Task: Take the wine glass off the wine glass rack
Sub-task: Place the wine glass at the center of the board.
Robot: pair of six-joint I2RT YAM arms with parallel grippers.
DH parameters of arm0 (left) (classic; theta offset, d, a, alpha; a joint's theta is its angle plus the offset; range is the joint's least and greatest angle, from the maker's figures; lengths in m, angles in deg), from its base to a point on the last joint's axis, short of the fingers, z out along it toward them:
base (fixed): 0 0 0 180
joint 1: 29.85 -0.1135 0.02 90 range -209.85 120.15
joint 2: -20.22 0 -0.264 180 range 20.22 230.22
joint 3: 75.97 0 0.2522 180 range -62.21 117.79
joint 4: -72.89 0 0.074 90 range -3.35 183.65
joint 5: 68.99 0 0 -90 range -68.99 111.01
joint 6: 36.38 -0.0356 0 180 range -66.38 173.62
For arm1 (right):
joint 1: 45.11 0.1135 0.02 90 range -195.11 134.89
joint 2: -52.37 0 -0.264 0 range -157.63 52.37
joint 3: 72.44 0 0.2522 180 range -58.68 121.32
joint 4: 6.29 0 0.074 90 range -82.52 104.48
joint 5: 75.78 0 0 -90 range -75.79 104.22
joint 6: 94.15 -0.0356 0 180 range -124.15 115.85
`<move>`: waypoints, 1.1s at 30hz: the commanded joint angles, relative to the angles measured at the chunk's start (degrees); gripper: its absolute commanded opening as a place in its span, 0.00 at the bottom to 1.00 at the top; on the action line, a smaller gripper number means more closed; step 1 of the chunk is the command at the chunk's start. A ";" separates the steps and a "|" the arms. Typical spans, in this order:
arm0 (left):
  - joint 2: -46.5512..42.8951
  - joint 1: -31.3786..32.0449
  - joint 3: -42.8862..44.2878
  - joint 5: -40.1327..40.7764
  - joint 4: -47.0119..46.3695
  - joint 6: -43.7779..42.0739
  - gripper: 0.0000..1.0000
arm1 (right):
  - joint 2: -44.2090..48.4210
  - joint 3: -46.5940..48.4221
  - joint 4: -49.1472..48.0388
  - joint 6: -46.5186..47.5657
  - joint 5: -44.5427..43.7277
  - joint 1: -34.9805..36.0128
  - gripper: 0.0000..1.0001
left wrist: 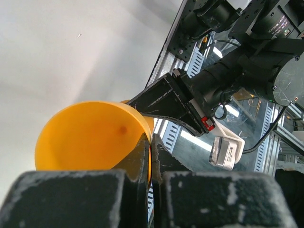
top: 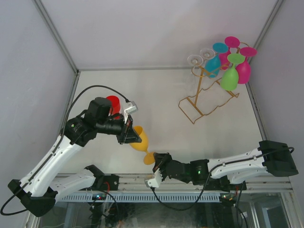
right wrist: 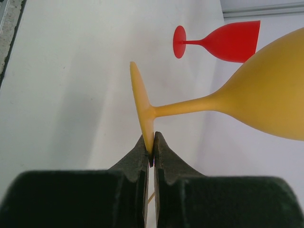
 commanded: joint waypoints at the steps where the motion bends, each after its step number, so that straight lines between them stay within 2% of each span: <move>1: -0.73 0.62 3.43 -1.35 1.31 -0.25 0.00 | 1.30 0.64 -3.36 -1.45 -2.82 -0.41 0.00; 17: -1.47 0.62 2.82 2.99 0.89 0.89 0.00 | 0.71 0.63 -3.95 -1.68 -4.25 -0.50 0.01; 21: -1.74 0.62 2.89 3.23 0.99 1.12 0.00 | 0.68 0.63 -4.25 -1.91 -4.57 -0.55 0.14; 27: -1.10 0.62 3.07 3.75 0.89 1.25 0.00 | 0.64 0.63 -4.16 -2.01 -4.59 -0.59 0.20; 33: -0.95 0.62 3.08 3.93 0.86 1.42 0.00 | 1.14 0.63 -3.77 -2.77 -4.65 -0.50 0.34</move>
